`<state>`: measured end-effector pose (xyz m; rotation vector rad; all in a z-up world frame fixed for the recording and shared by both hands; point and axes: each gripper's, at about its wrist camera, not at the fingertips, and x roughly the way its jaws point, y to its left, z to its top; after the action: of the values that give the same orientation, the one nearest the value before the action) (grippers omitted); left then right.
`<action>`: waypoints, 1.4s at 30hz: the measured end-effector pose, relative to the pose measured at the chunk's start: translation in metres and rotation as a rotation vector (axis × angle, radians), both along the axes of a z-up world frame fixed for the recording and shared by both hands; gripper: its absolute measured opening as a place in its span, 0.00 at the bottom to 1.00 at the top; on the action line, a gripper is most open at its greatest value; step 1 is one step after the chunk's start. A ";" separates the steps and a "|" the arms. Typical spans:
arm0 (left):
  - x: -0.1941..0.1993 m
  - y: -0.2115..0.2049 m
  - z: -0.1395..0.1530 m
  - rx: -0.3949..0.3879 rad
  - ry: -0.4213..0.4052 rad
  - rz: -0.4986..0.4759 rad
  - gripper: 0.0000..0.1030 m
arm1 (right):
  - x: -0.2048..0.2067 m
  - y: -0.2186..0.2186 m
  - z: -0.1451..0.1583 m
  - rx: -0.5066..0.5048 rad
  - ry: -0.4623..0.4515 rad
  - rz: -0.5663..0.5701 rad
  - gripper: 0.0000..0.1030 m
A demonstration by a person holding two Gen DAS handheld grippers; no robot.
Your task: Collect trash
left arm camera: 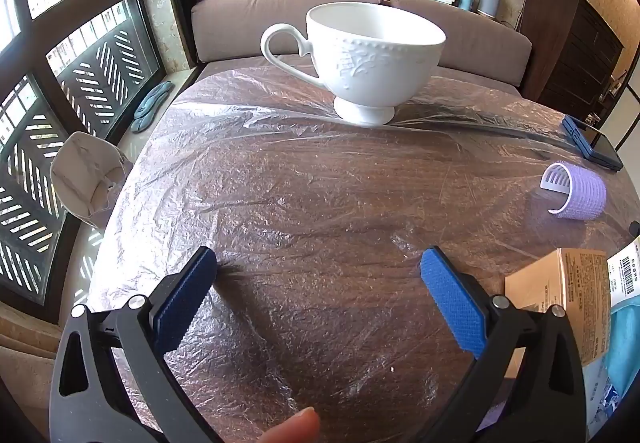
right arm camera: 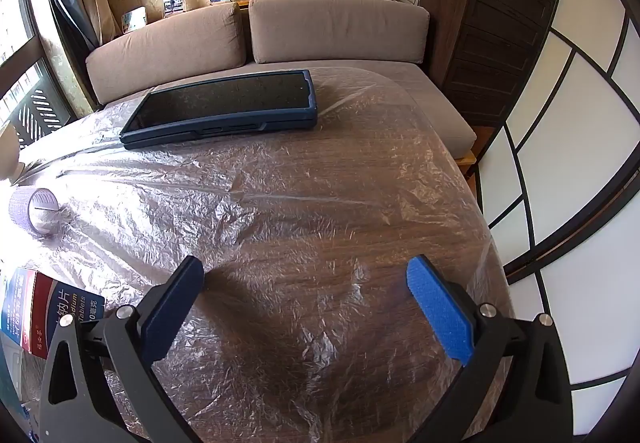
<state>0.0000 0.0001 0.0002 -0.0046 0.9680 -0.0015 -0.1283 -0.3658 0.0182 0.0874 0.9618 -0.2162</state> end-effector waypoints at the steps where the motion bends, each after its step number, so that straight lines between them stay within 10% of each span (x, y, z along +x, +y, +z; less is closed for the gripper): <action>1: 0.000 0.000 0.000 0.003 -0.008 0.000 0.99 | 0.000 0.000 0.000 -0.002 -0.001 0.000 0.96; 42: 0.005 0.001 0.000 0.002 -0.001 0.002 0.99 | 0.000 0.000 0.000 0.001 0.000 0.001 0.96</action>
<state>0.0054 0.0010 0.0002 -0.0031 0.9674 0.0012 -0.1282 -0.3659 0.0181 0.0876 0.9619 -0.2152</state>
